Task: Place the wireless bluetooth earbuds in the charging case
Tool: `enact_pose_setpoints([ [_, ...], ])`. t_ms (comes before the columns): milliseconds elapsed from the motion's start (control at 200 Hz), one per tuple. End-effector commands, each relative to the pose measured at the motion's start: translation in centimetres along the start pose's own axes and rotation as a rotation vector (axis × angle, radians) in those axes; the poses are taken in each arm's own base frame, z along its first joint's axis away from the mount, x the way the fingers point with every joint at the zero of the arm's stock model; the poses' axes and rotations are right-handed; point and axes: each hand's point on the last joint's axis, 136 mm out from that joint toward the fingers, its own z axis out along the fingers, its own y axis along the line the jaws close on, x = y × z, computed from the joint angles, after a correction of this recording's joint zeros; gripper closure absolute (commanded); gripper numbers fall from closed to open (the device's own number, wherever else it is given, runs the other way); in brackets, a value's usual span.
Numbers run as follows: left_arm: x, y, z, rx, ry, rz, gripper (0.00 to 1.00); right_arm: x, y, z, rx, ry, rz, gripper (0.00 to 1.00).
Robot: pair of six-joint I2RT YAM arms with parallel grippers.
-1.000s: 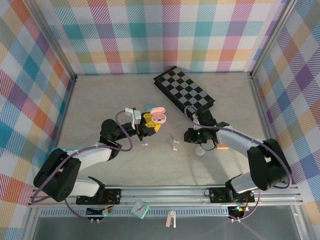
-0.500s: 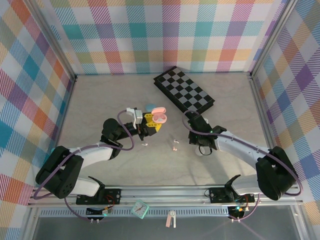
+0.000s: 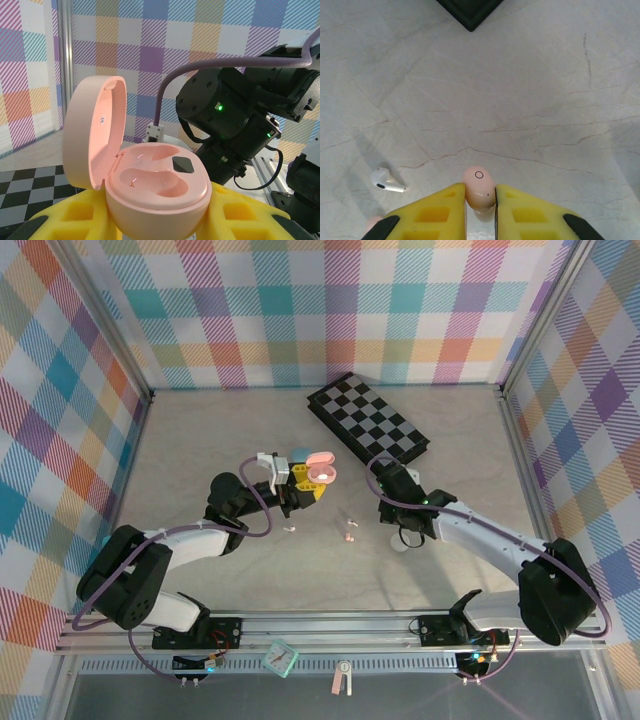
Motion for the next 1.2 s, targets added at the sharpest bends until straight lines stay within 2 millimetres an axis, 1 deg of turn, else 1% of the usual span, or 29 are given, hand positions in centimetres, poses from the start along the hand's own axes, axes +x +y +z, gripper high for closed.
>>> enact_pose_setpoints([
  [0,-0.9,0.1,0.4,0.006,-0.019,0.047,0.78,-1.1,2.0,-0.8,-0.102,-0.043,-0.027,0.8],
  [70,-0.8,0.2,0.5,0.004,-0.018,0.047,0.78,-0.7,2.4,-0.3,-0.121,-0.028,-0.041,0.8],
  [175,-0.9,0.1,0.5,0.005,-0.02,0.048,0.78,0.3,2.5,1.1,-0.108,0.029,-0.043,0.79],
  [360,-1.0,-0.1,0.3,-0.001,-0.02,0.054,0.78,2.9,3.9,3.4,-0.152,0.173,0.02,0.77],
  [480,-0.7,-0.2,0.1,-0.008,-0.011,0.051,0.78,4.8,4.7,4.8,-0.195,0.26,0.09,0.76],
  [575,-0.7,-0.3,0.0,-0.009,-0.01,0.054,0.78,6.0,4.6,5.7,-0.198,0.304,0.138,0.77],
  [655,-0.7,-0.2,-0.1,-0.012,-0.008,0.052,0.78,6.5,4.3,6.0,-0.189,0.321,0.163,0.76],
  [720,-0.7,-0.3,0.0,-0.01,-0.005,0.055,0.78,6.4,4.2,5.9,-0.189,0.32,0.172,0.72],
  [780,-0.7,-0.2,0.0,-0.011,-0.003,0.053,0.78,6.4,4.0,5.6,-0.184,0.319,0.168,0.65],
  [890,-0.7,-0.2,0.1,-0.01,-0.002,0.053,0.78,5.5,3.2,4.6,-0.172,0.284,0.14,0.57],
  [1015,-0.8,-0.2,0.2,-0.005,-0.004,0.051,0.78,4.0,2.5,3.7,-0.185,0.253,0.089,0.49],
  [1105,-0.8,-0.1,0.3,-0.002,-0.004,0.049,0.78,3.2,2.1,3.8,-0.213,0.259,0.083,0.47],
  [1195,-1.0,-0.1,0.3,-0.002,-0.009,0.05,0.78,2.7,3.0,3.9,-0.343,0.297,0.088,0.47],
])
